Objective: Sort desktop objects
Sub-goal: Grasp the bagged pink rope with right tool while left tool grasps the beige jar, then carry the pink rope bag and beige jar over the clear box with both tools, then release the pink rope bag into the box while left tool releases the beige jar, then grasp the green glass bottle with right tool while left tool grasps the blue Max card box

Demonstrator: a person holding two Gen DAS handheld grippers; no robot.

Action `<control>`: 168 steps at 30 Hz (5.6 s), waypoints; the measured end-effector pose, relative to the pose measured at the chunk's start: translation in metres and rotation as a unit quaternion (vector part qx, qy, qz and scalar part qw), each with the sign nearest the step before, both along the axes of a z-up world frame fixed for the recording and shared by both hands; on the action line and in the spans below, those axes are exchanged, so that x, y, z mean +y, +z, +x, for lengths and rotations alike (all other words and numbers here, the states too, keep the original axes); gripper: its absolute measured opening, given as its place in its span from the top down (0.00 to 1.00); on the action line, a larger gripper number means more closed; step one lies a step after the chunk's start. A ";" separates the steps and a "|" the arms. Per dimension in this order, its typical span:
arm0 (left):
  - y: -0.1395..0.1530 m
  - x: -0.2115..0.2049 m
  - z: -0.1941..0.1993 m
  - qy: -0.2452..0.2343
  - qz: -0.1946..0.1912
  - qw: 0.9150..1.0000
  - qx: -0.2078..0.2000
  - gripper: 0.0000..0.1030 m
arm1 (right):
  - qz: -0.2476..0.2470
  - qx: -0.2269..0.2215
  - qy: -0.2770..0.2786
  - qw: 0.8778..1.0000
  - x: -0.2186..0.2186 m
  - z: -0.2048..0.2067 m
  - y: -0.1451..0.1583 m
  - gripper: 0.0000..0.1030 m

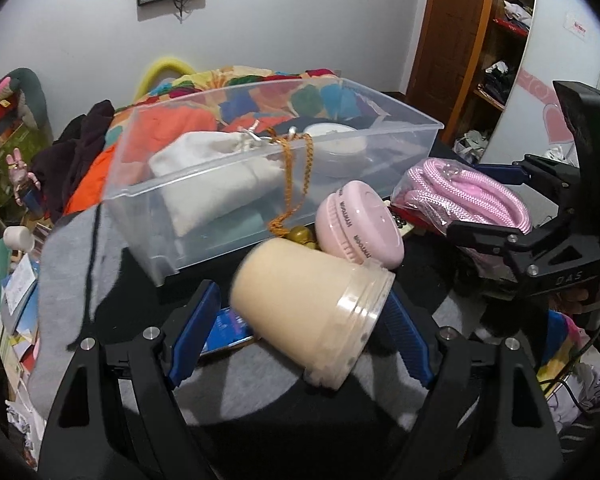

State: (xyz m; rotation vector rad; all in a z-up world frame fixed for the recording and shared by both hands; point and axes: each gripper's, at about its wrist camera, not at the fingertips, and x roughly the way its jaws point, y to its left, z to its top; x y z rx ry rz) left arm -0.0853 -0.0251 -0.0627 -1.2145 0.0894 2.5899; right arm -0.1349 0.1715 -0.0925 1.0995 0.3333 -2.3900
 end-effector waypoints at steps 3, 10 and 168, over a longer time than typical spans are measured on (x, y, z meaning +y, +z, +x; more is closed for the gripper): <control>-0.004 0.004 -0.003 0.000 -0.004 1.000 0.000 0.21 | -0.017 -0.021 0.002 1.000 0.005 -0.005 -0.003 0.08; -0.006 0.002 -0.007 0.021 0.022 0.999 -0.014 0.21 | -0.029 -0.047 0.002 0.998 -0.004 -0.012 -0.018 0.08; 0.005 -0.021 0.055 0.196 -0.008 0.976 0.097 0.03 | -0.149 0.044 -0.110 0.982 0.043 0.065 0.018 0.16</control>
